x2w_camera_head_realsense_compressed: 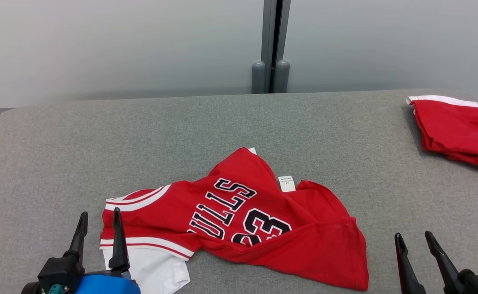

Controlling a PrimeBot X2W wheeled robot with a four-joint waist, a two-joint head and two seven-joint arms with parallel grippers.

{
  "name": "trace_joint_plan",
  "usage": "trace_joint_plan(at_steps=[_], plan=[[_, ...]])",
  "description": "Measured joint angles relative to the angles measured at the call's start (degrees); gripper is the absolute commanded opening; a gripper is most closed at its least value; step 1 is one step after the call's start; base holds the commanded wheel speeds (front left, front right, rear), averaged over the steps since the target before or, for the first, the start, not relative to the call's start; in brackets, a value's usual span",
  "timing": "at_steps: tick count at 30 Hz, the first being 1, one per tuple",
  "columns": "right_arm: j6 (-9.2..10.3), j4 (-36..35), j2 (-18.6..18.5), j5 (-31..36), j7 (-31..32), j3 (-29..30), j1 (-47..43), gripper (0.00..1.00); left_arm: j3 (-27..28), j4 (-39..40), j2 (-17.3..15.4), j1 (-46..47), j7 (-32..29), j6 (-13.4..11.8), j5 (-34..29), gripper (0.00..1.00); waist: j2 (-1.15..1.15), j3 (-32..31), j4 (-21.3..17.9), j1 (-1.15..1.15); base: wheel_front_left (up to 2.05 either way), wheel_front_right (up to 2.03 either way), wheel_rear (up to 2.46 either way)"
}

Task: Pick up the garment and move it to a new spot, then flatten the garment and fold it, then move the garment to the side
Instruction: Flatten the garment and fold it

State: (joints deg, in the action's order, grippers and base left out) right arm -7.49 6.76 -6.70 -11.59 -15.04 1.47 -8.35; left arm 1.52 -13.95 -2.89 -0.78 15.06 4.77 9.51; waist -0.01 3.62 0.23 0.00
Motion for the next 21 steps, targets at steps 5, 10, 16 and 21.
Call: trace_joint_plan(at_steps=[5, 10, 16, 21], plan=[[0.0, 0.42, 0.51, 0.46, 0.0, 0.83, -0.69, 1.0, 0.97, 0.42, -0.01, -0.49, 0.0, 0.26, -0.51, 1.0, 0.0, -0.1, -0.31, 0.0, 0.0, 0.0, 0.0], [0.01, 2.33, -0.32, 0.9, 0.0, -1.54, 0.74, 1.0, -0.31, 0.9, 0.01, -0.97, 0.0, -0.51, -0.48, 1.0, 0.01, 0.04, 0.16, 0.0, 0.0, 0.0, 0.0], [0.0, 4.41, -5.8, -0.23, 3.85, -7.62, 11.88, 1.0, -1.03, 0.45, -0.02, -0.18, 0.0, -0.6, -0.44, 1.0, 0.01, 0.78, 1.22, 0.01, 0.0, 0.0, 0.0], [0.0, 6.71, -10.33, -1.88, 10.92, -13.16, 23.04, 1.0, -1.8, -0.19, -0.02, 1.13, 0.0, -0.08, -0.41, 1.0, 0.01, 1.62, 2.43, 0.01, 0.0, 0.0, 0.0]])
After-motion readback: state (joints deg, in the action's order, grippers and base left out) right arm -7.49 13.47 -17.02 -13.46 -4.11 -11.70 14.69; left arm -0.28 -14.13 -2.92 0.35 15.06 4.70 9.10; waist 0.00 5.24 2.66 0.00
